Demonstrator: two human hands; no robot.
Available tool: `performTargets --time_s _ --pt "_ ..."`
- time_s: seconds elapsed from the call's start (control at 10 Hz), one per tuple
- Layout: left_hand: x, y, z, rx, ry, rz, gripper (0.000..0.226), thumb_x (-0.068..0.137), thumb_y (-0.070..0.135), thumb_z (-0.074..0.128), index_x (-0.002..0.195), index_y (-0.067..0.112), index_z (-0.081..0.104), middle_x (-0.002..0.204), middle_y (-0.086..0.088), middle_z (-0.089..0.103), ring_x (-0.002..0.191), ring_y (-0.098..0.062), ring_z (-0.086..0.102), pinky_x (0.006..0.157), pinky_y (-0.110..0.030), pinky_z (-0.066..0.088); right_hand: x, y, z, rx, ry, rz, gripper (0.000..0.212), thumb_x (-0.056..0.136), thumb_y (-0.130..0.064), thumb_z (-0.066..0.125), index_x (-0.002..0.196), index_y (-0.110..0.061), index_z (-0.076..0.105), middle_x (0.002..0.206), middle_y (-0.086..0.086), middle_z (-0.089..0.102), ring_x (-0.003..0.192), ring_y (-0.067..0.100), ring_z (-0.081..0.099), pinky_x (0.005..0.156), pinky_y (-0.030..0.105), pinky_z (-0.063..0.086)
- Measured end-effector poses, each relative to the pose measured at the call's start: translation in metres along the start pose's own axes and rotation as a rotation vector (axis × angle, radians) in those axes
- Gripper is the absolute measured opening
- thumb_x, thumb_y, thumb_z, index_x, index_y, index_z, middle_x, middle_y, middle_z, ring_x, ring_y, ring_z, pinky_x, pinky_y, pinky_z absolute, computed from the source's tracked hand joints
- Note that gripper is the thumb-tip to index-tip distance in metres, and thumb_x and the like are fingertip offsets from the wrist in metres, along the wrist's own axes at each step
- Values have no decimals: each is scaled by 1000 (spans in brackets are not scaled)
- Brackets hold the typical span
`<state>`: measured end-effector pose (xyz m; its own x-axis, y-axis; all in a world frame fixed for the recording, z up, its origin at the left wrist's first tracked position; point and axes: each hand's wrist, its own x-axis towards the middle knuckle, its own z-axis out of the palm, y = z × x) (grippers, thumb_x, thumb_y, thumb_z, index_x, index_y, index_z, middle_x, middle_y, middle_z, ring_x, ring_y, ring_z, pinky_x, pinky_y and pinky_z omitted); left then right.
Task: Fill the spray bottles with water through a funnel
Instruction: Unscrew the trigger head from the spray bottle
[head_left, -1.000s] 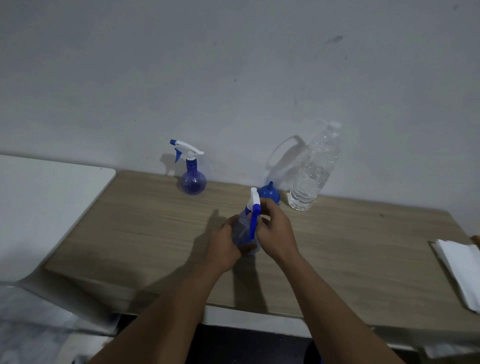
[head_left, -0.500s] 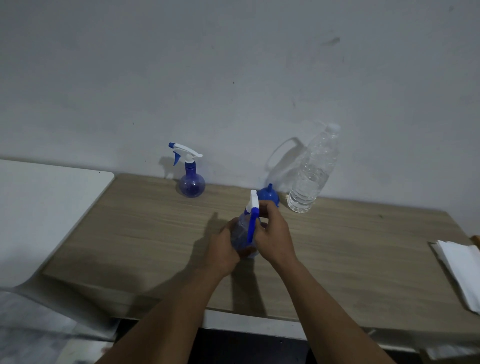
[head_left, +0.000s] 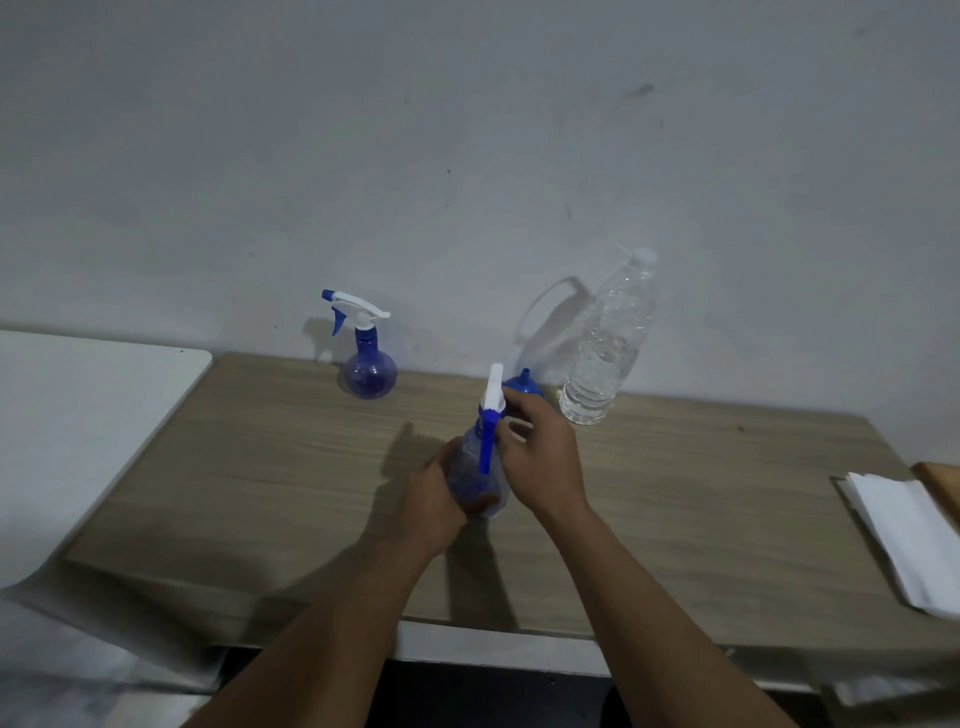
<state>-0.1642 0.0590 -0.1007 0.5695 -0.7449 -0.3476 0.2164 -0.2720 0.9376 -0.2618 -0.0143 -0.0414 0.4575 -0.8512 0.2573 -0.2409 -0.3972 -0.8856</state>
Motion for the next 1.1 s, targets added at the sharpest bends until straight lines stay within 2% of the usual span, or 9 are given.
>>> performTargets --time_s 0.1,0.3,0.4,0.5,0.6,0.7,0.8,0.9,1.1 --pt "11 0 3 -227 12 -161 55 89 23 67 136 -1 52 130 -22 59 110 -36 58 85 -45 53 1 -12 -7 120 19 9 46 88 -4 70 125 -29 59 104 -10 69 95 4 68 83 21 56" --pt "12 -14 -3 451 38 196 69 78 27 83 138 16 50 124 -4 62 113 -23 60 96 -32 46 5 -22 -14 105 -4 -50 57 95 -7 65 141 -37 50 110 3 66 95 5 67 77 13 53" --pt "10 -11 0 248 10 163 39 78 15 74 115 9 62 127 -17 60 102 -31 61 78 -44 55 9 -36 -21 96 24 -93 55 94 -10 68 141 -34 52 103 -5 65 93 6 66 79 18 56" --pt "10 -8 1 270 8 146 35 81 6 70 114 14 63 126 -16 60 98 -29 61 57 -30 59 15 -55 -35 78 56 -129 54 94 -12 69 142 -30 51 97 -16 61 89 -1 64 76 15 55" --pt "12 -17 -2 490 48 282 62 81 20 81 136 20 52 114 6 58 104 -9 55 79 -14 43 25 -71 -53 67 99 -131 52 95 -11 66 142 -26 49 92 -16 60 82 -6 63 72 11 52" --pt "10 -16 -7 391 -38 243 84 61 41 92 134 24 54 113 10 62 105 -10 58 92 -28 47 34 -80 -69 25 155 -83 50 96 -17 65 141 -29 47 91 -12 62 79 -5 62 66 5 46" --pt "14 -20 -10 360 -37 224 90 57 41 94 136 25 55 119 1 69 109 -19 65 91 -31 53 37 -79 -82 -3 220 -23 48 96 -21 64 139 -30 47 86 -11 63 74 1 64 61 7 46" --pt "10 -18 -10 399 -19 267 76 67 17 90 135 20 56 118 1 70 109 -18 66 83 -21 51 36 -75 -89 20 285 16 45 96 -22 63 138 -31 48 88 -11 64 77 4 67 64 11 48" --pt "6 -15 -11 400 -41 306 74 65 17 89 131 23 56 117 4 68 106 -16 65 75 -4 45 44 -67 -98 -91 290 87 44 94 -24 64 136 -29 49 86 -12 62 78 -3 60 58 5 39"
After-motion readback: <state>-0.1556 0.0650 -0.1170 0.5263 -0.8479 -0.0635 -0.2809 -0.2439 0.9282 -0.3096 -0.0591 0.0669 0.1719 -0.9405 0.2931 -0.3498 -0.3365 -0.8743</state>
